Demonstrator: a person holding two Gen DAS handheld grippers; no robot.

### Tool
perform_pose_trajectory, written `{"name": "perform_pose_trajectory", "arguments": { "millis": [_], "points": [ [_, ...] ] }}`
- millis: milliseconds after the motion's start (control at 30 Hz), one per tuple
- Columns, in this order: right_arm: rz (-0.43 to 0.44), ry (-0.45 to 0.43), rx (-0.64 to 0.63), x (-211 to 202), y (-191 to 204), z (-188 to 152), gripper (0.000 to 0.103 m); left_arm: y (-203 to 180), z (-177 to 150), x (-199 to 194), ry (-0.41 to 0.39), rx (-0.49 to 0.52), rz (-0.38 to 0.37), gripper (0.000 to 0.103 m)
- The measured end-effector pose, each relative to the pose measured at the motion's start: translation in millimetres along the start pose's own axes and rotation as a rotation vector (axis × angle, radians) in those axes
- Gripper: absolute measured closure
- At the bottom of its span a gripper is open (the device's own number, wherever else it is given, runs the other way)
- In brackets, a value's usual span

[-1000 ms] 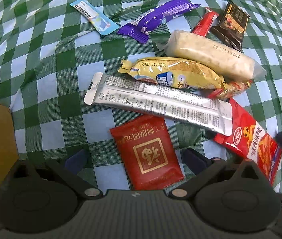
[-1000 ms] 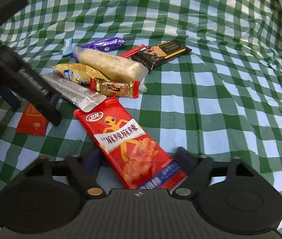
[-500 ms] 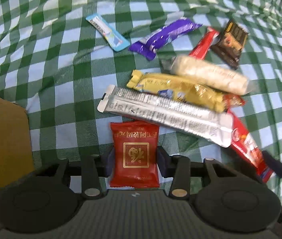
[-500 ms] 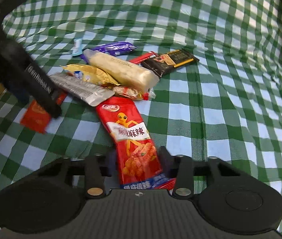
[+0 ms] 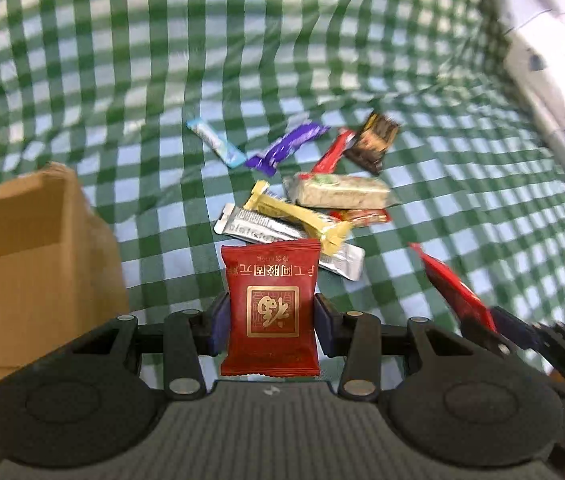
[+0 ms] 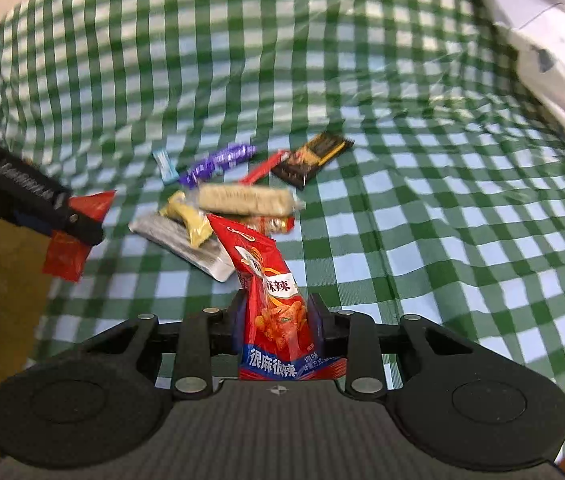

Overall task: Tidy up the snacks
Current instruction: 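Carry both held packets over the cardboard box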

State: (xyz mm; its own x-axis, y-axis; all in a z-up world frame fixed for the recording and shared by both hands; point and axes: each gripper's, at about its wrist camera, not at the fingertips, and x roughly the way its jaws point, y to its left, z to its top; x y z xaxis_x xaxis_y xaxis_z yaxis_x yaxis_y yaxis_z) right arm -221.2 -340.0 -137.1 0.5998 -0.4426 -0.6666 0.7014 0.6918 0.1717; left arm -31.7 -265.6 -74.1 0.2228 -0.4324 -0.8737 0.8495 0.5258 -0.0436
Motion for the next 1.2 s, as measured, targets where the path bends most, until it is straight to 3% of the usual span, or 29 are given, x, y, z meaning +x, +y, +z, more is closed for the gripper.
{"name": "perform_pose_trajectory", "arguments": {
  "millis": [233,633,900,1200],
  "points": [
    [0.071,-0.078,-0.015,-66.6,49.9,6.9,0.071,33.9,-43.2,-96.6,-0.094,-0.032,0.013,0.055],
    [0.293,-0.081,-0.137,-144.3,182.3,-15.8,0.071,143.2,-141.7,-207.1,-0.163,-0.186,0.168,0.055],
    [0.323,-0.074,-0.253,-178.2,246.9,-29.2,0.070,192.9,-191.8,-243.4,-0.212,-0.293,0.174,0.055],
    [0.301,-0.076,-0.326,-193.5,274.1,-32.9,0.070,214.6,-205.4,-250.9,-0.233,-0.337,0.157,0.055]
  ]
}}
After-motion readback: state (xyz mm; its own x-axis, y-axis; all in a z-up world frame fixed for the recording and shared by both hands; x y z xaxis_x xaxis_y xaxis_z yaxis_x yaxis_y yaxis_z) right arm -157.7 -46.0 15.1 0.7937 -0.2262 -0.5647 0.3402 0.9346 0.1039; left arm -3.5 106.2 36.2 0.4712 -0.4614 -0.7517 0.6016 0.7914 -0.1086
